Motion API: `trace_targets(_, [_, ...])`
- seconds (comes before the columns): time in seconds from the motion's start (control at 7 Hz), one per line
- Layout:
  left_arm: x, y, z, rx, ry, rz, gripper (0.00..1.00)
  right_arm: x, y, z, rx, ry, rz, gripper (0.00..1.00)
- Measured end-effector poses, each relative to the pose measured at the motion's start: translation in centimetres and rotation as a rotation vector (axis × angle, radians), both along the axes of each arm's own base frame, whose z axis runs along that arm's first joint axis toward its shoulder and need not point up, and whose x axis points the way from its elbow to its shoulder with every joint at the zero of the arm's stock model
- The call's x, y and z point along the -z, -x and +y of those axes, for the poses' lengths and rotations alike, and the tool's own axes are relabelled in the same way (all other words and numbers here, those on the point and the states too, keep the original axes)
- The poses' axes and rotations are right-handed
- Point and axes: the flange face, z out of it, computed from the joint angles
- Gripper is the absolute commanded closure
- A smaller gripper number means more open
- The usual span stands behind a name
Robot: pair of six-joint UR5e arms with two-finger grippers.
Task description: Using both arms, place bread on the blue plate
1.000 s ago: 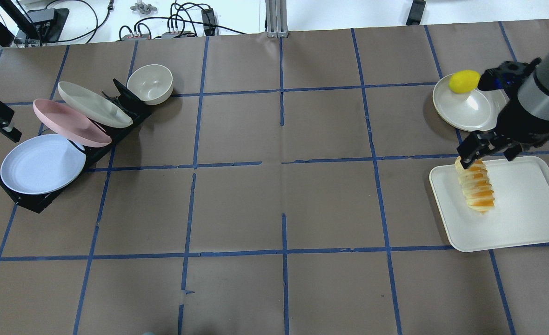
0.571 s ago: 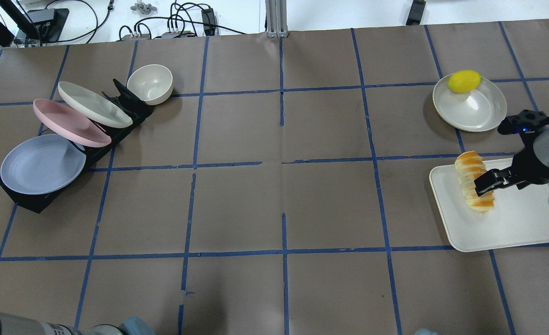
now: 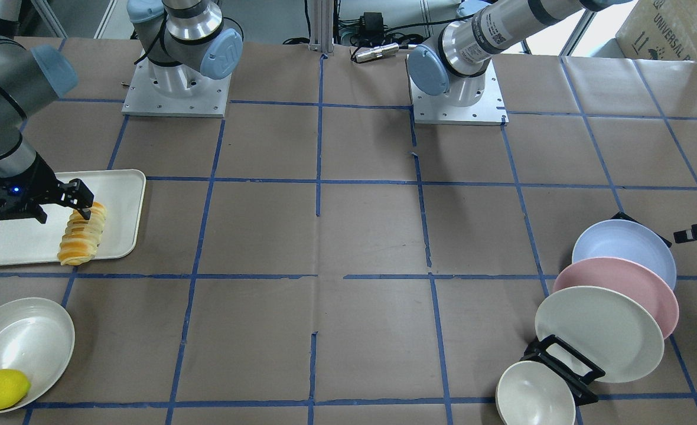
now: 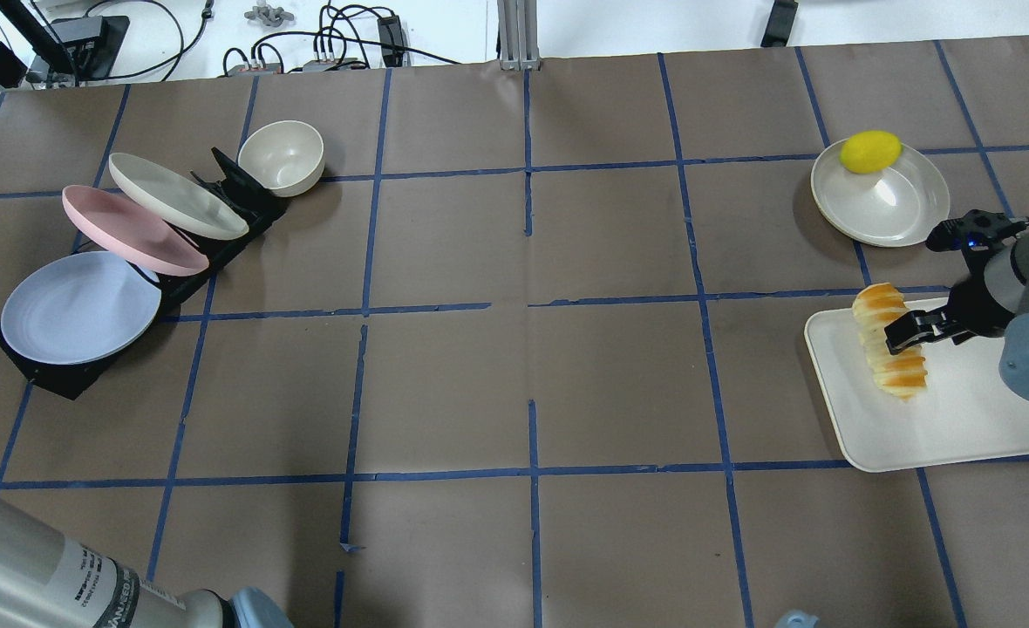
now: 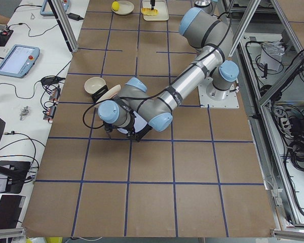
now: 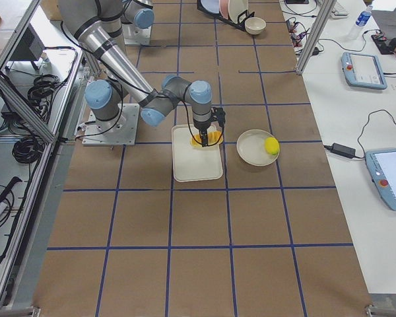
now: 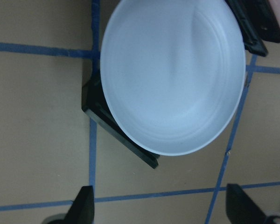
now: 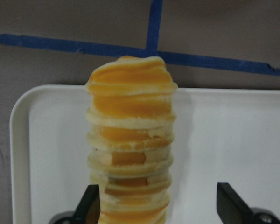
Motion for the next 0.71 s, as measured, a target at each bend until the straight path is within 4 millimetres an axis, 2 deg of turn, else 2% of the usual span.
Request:
trace_targets(0.14, [2.4,0.6,-1.9,0.027,-0.014,0.015,0.02,0.0,0.0,-0.3,0.005,0.024,0.003,0.14])
trace_targets(0.43, [5.2,1.8,-3.8,0.051,-0.018,0.039,0.07,0.7,-0.5,-0.7,0.017,0.051,-0.031,0.14])
trace_targets(0.57, [6.3,2.0,-4.2,0.052,-0.018,0.057,0.16,1.1,-0.8,-0.9,0.028,0.063,-0.057,0.14])
trace_targets(0.71, [7.0,2.0,-4.2,0.056,-0.02,0.066,0.4,1.7,-0.9,-1.0,0.034,0.068,-0.072,0.15])
